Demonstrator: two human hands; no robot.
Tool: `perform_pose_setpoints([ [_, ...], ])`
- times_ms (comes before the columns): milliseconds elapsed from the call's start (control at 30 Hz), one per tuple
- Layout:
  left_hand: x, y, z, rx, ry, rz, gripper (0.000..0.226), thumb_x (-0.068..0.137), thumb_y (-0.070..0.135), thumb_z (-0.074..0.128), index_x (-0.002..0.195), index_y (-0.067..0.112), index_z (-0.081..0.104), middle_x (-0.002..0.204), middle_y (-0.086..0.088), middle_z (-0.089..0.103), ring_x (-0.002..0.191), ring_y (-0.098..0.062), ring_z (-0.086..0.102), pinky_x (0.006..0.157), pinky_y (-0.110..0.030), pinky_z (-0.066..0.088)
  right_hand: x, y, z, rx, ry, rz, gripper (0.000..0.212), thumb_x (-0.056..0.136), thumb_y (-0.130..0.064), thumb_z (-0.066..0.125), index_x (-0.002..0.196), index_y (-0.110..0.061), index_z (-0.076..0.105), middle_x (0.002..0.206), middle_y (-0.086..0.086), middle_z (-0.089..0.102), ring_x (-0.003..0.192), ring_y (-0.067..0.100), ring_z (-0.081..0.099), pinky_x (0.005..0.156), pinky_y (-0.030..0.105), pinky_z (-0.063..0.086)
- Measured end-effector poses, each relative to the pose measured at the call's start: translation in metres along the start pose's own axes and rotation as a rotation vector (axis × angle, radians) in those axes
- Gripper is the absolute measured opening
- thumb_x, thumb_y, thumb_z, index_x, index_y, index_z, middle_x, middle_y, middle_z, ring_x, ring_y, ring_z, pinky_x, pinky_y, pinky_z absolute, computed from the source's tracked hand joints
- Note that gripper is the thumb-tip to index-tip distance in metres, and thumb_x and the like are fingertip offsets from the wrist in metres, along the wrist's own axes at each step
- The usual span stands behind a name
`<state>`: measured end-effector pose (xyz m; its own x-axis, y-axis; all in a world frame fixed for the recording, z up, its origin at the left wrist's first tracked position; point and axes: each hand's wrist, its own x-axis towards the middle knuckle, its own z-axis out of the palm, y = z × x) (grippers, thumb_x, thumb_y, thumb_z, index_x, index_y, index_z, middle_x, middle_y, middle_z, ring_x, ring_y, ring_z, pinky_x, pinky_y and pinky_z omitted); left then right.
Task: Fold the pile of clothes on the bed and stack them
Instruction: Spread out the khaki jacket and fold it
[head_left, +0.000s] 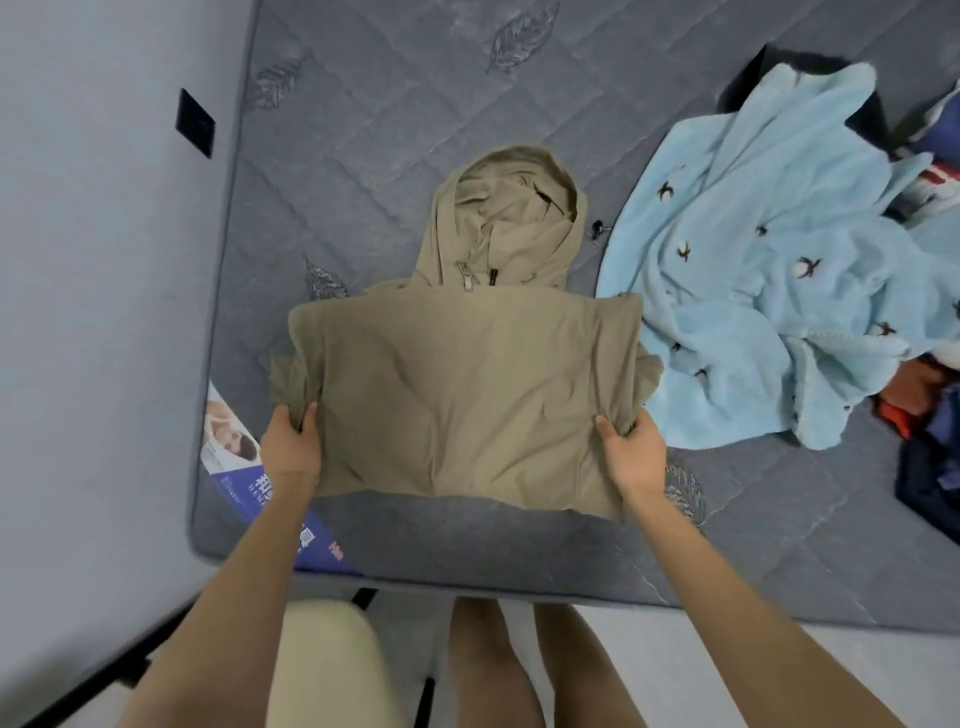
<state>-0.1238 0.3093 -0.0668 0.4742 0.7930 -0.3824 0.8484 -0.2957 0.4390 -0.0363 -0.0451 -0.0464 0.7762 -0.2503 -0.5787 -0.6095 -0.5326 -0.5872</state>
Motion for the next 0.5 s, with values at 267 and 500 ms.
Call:
perform_pose_setpoints([
  [267, 0.017, 0.007, 0.019, 0.203, 0.004, 0.020, 0.066, 0.088, 0.032, 0.063, 0.140, 0.005, 0.032, 0.137, -0.025, 0.039, 0.125, -0.044, 0.040, 0.101, -0.054, 0.032, 0.030, -0.010, 0.019, -0.410, -0.011, -0.193, 0.068, 0.081, -0.025, 0.072, 0.136, -0.002, 0.039, 0.134, 0.021, 0.044, 0.123, 0.040, 0.041, 0.098, 0.048, 0.038],
  [500, 0.054, 0.062, 0.062, 0.399, -0.126, 0.437, 0.064, 0.094, 0.037, 0.054, 0.149, 0.022, 0.026, 0.157, -0.015, 0.014, 0.146, -0.032, 0.009, 0.118, -0.050, 0.005, 0.090, -0.063, 0.052, -0.516, -0.032, -0.490, 0.076, 0.087, -0.039, 0.066, 0.148, -0.012, 0.030, 0.152, 0.016, 0.029, 0.142, 0.033, 0.023, 0.116, 0.041, 0.017],
])
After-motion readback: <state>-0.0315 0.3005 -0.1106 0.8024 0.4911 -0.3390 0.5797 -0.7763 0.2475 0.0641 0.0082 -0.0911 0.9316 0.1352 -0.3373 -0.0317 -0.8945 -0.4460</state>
